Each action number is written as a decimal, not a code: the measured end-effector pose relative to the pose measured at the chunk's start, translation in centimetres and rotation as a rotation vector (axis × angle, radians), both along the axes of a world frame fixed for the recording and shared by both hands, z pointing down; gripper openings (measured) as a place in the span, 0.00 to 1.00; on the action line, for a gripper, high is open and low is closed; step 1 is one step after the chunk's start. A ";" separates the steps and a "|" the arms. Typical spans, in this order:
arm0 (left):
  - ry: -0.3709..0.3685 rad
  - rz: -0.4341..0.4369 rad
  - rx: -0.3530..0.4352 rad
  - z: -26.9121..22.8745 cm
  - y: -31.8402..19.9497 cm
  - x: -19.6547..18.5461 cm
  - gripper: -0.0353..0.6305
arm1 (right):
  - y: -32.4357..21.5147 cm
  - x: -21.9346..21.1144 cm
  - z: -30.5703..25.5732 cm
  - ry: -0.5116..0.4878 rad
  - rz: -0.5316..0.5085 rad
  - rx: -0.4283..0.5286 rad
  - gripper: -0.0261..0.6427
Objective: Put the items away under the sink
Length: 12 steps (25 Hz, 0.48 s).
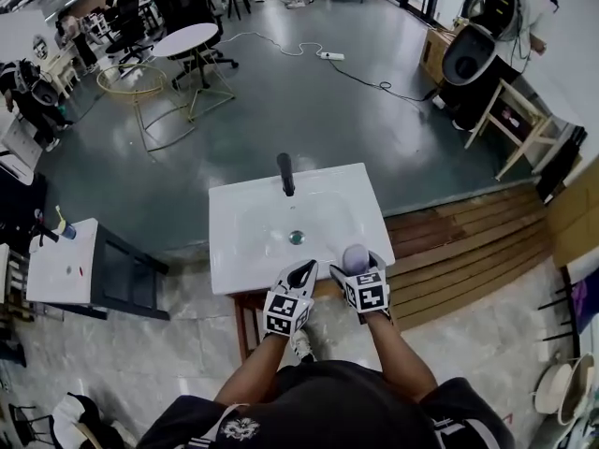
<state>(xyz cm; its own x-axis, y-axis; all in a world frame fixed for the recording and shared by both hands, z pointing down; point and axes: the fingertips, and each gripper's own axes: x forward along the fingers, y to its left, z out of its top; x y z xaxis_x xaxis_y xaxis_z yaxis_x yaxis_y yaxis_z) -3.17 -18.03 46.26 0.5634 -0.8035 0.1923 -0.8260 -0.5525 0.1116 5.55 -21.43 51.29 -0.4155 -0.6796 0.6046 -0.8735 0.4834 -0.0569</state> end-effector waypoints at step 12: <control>0.026 -0.147 -0.033 0.7 10.9 3.2 0.05 | 10.1 3.5 -0.4 -0.016 -0.116 0.005 0.75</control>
